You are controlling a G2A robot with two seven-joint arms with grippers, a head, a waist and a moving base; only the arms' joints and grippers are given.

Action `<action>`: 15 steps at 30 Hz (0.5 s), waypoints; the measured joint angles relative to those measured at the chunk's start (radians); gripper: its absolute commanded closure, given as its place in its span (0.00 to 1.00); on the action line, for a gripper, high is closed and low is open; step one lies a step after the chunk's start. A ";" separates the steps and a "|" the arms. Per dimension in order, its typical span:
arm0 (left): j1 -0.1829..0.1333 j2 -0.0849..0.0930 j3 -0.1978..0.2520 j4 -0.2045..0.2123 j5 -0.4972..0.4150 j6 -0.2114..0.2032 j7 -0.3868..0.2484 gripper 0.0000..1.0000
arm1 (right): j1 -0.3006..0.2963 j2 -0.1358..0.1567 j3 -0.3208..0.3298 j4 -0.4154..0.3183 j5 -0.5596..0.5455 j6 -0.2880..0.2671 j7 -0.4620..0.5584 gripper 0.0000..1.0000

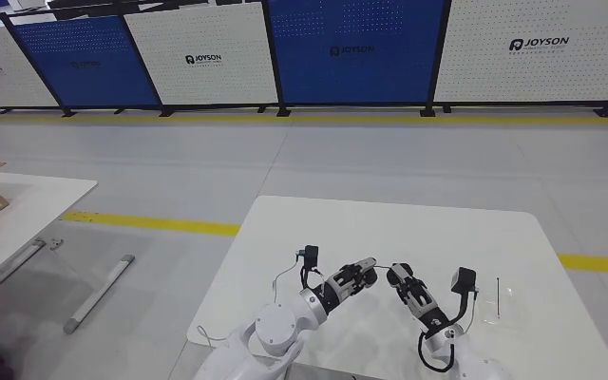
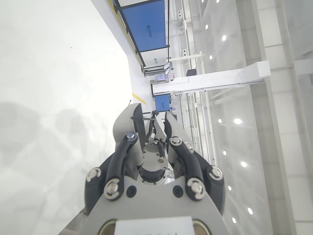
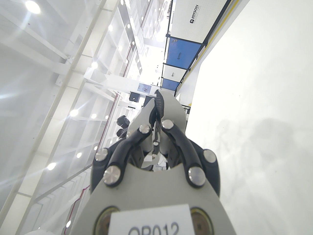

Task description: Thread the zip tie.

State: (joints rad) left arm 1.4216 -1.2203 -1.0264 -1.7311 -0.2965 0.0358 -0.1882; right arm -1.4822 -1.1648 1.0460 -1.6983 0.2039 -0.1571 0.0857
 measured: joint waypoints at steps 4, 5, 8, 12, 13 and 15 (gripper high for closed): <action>-0.002 0.000 0.000 0.003 0.000 -0.001 -0.004 0.82 | 0.000 0.000 0.000 0.000 0.000 0.000 0.000 1.00; -0.002 -0.001 0.000 0.004 0.000 -0.001 -0.004 0.83 | 0.000 0.000 0.000 0.000 0.000 0.000 0.000 1.00; -0.003 -0.001 0.000 0.004 0.000 -0.002 -0.006 0.94 | 0.000 0.000 0.000 0.000 0.000 0.000 0.000 1.00; -0.004 -0.001 0.000 0.005 0.003 -0.004 -0.006 1.00 | 0.000 0.000 0.000 0.000 0.000 0.000 0.000 1.00; -0.004 -0.001 0.000 0.004 0.004 -0.005 -0.005 1.00 | 0.000 0.000 0.000 0.000 0.000 0.000 0.000 1.00; -0.003 -0.002 0.001 0.003 0.006 -0.005 -0.005 1.00 | 0.000 0.000 0.000 0.000 0.000 0.000 0.000 1.00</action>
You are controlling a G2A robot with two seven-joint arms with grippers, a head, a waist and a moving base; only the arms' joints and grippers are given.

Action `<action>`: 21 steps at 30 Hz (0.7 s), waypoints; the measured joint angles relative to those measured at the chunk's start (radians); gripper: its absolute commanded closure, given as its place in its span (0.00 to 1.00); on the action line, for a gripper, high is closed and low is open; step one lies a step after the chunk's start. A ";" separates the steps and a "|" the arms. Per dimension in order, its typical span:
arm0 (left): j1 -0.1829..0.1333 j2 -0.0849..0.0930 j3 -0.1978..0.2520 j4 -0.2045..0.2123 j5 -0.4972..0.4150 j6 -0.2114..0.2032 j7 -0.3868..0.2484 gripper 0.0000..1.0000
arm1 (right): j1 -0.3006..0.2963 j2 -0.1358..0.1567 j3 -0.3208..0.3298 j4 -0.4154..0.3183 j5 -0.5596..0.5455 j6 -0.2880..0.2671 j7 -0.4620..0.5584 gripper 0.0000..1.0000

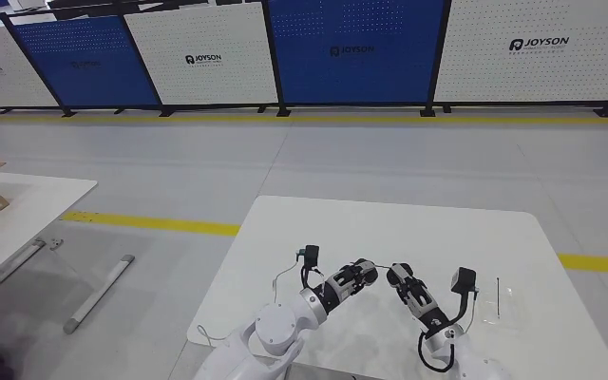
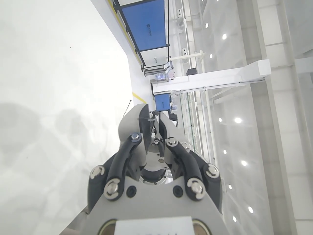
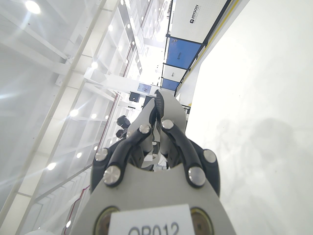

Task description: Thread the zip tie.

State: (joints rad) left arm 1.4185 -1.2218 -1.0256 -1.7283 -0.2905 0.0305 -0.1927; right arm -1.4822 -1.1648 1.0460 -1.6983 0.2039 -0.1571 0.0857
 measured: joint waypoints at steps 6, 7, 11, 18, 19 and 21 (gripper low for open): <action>0.005 0.001 0.001 -0.008 0.007 0.000 -0.007 1.00 | 0.000 0.000 0.000 0.000 0.000 0.000 0.000 1.00; 0.006 0.001 0.000 -0.011 0.007 0.000 -0.007 1.00 | 0.000 0.000 0.000 0.000 0.000 0.000 0.000 1.00; 0.010 0.001 -0.001 -0.023 0.015 0.003 -0.006 1.00 | -0.007 -0.001 0.007 -0.013 -0.012 0.009 0.005 0.00; 0.022 0.005 -0.016 -0.045 0.026 0.018 -0.005 1.00 | -0.045 -0.002 0.053 -0.047 0.019 0.004 -0.011 0.00; 0.024 0.006 -0.019 -0.045 0.031 0.021 -0.008 1.00 | -0.052 -0.002 0.063 -0.050 0.030 0.000 -0.015 0.00; 0.030 0.009 -0.027 -0.041 0.041 0.024 -0.014 1.00 | -0.070 0.000 0.089 -0.060 0.049 -0.016 -0.017 0.00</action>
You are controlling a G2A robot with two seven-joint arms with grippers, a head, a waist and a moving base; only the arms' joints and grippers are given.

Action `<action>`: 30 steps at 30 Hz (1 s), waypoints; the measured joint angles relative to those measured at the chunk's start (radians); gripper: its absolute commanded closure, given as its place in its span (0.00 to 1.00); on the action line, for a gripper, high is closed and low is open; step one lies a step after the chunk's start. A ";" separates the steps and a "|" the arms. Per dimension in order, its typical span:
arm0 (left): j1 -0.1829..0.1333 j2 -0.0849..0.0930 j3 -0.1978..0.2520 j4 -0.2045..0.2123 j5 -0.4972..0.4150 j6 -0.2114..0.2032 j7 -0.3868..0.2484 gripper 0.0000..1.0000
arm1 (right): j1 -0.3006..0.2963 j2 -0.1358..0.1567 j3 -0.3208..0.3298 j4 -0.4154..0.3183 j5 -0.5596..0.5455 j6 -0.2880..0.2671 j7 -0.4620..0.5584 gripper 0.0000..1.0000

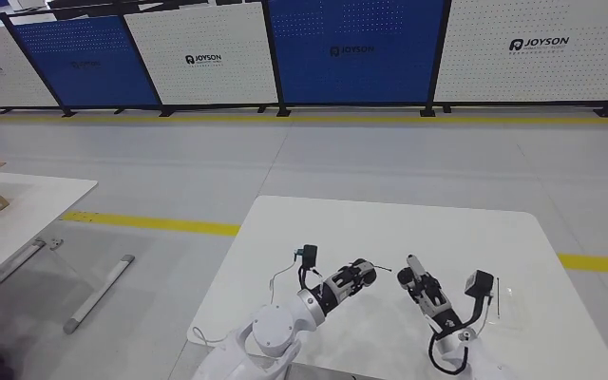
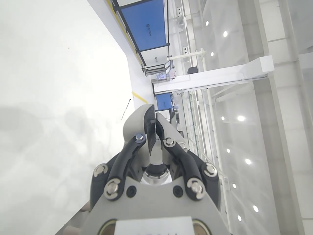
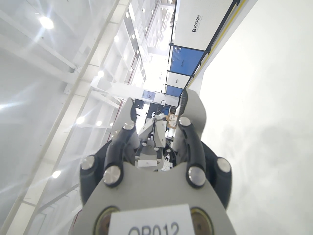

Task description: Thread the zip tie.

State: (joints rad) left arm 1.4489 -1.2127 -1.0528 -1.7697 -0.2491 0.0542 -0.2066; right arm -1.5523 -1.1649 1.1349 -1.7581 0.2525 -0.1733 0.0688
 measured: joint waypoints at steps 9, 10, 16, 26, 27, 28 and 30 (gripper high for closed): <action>0.043 0.010 -0.038 0.016 -0.032 -0.033 -0.049 1.00 | -0.081 0.008 0.087 -0.032 0.057 -0.059 0.020 0.00; 0.043 0.010 -0.038 0.016 -0.032 -0.033 -0.049 1.00 | -0.081 0.008 0.086 -0.032 0.057 -0.059 0.020 0.00; 0.042 0.010 -0.037 0.016 -0.028 -0.033 -0.048 1.00 | -0.080 0.007 0.086 -0.032 0.056 -0.059 0.019 0.00; 0.063 0.015 -0.101 -0.039 -0.143 -0.083 -0.064 1.00 | -0.080 0.008 0.086 -0.032 0.056 -0.059 0.019 0.00; 0.069 0.017 -0.117 -0.053 -0.158 -0.086 -0.075 1.00 | -0.080 0.007 0.086 -0.032 0.056 -0.059 0.019 0.00; 0.079 0.021 -0.142 -0.075 -0.169 -0.091 -0.091 1.00 | -0.080 0.008 0.086 -0.032 0.056 -0.059 0.019 0.00; 0.100 0.028 -0.180 -0.118 -0.180 -0.099 -0.119 1.00 | -0.080 0.007 0.086 -0.032 0.056 -0.059 0.019 0.00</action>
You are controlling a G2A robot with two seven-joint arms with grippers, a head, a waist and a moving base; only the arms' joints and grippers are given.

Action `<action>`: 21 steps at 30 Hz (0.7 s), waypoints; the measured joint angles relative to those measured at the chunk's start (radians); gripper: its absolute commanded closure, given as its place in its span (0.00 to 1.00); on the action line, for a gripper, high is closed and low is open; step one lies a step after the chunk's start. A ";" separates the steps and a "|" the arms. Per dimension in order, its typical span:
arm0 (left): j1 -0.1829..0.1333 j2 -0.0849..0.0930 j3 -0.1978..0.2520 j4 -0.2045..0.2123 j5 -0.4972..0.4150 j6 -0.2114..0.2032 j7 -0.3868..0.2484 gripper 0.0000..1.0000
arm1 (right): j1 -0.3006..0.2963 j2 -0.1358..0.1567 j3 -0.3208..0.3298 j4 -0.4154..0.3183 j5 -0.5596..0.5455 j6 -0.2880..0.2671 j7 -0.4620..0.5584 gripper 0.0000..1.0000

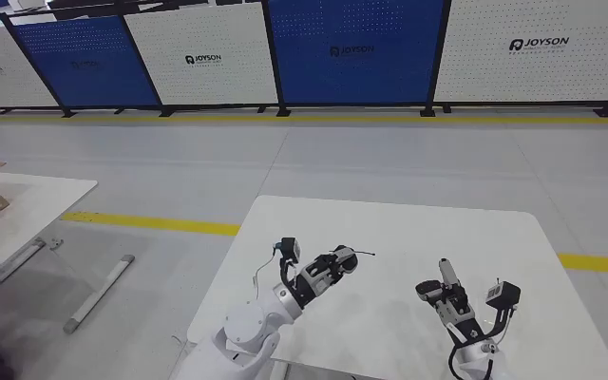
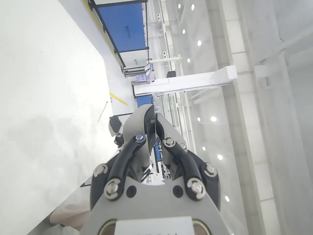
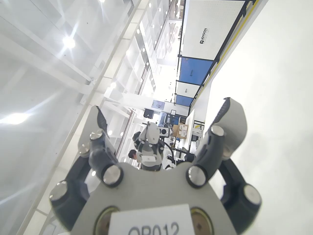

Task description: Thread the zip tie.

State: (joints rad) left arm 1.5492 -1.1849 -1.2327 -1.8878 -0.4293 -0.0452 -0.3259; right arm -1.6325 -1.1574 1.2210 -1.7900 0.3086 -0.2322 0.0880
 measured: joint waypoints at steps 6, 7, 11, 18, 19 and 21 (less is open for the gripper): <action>0.104 0.018 -0.117 -0.157 -0.044 -0.033 -0.065 1.00 | 0.000 0.000 0.000 0.000 0.000 0.000 0.000 0.00; 0.118 0.020 -0.130 -0.172 -0.030 -0.029 -0.060 1.00 | 0.000 0.000 0.000 0.000 0.000 0.000 0.000 0.00; 0.121 0.021 -0.133 -0.174 -0.017 -0.026 -0.056 1.00 | 0.000 0.000 0.000 0.000 0.000 0.000 0.000 0.00; 0.113 0.019 -0.124 -0.168 -0.035 -0.023 -0.052 1.00 | 0.000 0.000 0.000 0.000 0.000 0.000 0.000 0.00; 0.107 0.018 -0.121 -0.167 -0.053 -0.025 -0.053 1.00 | 0.000 0.000 0.000 0.000 0.000 0.000 0.000 0.00; 0.096 0.016 -0.124 -0.169 -0.109 -0.040 -0.069 1.00 | 0.000 0.000 0.000 0.000 0.000 0.000 0.000 0.00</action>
State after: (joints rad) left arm 1.6451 -1.1688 -1.3567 -2.0569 -0.5383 -0.0849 -0.3949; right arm -1.6325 -1.1574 1.2210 -1.7900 0.3087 -0.2322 0.0881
